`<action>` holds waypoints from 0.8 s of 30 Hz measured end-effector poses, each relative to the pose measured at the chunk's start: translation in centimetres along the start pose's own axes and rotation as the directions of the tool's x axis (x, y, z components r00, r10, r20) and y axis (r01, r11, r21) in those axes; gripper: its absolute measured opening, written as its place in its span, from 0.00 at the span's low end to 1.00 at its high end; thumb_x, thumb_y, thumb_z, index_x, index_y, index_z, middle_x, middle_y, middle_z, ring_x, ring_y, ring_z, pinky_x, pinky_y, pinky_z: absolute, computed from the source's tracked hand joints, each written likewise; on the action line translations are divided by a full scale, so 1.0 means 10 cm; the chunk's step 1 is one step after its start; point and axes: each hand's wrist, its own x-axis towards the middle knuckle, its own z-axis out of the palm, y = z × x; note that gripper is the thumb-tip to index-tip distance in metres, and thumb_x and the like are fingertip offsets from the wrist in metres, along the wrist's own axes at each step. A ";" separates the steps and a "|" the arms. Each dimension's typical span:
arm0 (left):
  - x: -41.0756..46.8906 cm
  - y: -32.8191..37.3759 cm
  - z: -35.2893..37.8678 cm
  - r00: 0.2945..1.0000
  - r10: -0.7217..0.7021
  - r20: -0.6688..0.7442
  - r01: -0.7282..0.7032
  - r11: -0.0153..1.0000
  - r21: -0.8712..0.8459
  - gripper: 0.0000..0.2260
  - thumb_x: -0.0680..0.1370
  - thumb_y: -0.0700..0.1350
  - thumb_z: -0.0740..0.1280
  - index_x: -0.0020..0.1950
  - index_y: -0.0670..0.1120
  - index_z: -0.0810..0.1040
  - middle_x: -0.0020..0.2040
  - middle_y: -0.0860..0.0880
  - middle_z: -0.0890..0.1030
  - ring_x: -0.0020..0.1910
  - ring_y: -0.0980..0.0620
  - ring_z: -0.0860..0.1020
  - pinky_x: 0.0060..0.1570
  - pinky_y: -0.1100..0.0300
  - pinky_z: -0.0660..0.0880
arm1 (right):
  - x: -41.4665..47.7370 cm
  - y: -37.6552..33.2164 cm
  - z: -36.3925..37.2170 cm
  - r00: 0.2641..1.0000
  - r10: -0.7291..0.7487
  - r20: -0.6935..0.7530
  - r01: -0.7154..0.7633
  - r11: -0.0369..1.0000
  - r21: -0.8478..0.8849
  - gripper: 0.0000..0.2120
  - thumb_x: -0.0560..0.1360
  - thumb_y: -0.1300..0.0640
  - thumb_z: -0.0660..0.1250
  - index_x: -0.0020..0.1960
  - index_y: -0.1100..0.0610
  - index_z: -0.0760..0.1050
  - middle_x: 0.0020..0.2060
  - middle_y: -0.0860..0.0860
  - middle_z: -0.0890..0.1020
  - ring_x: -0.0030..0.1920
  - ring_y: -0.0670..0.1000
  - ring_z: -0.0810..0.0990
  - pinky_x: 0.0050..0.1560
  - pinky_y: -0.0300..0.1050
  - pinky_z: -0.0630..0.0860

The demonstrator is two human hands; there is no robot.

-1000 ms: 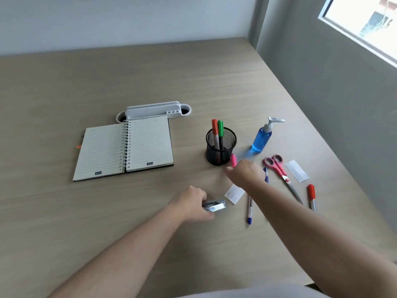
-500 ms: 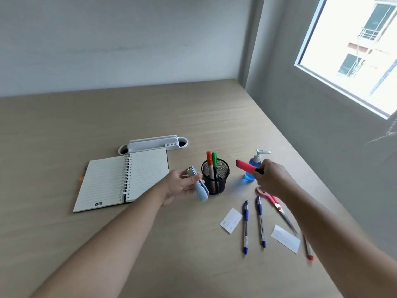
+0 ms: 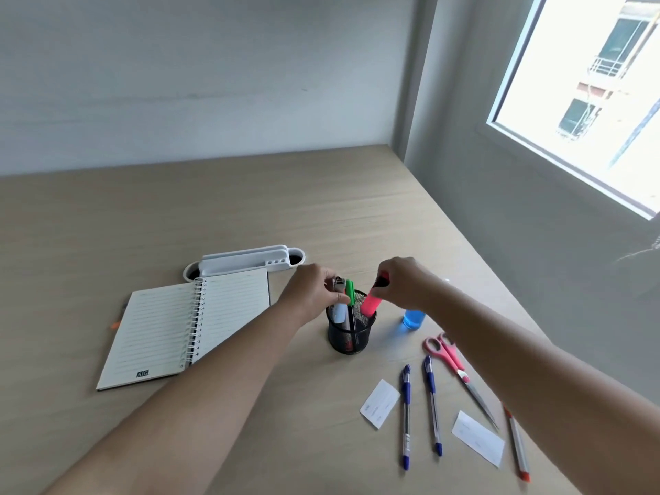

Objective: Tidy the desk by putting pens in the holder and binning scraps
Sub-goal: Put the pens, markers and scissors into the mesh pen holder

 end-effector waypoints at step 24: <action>0.00 -0.14 0.23 0.998 0.062 0.032 -0.068 0.958 0.278 0.11 0.69 0.43 0.75 0.48 0.45 0.77 0.43 0.50 0.75 0.42 0.49 0.74 0.41 0.59 0.70 | 0.17 0.08 0.58 0.996 0.089 0.022 -0.091 0.963 0.253 0.25 0.71 0.58 0.71 0.65 0.55 0.65 0.53 0.61 0.77 0.39 0.54 0.75 0.33 0.43 0.69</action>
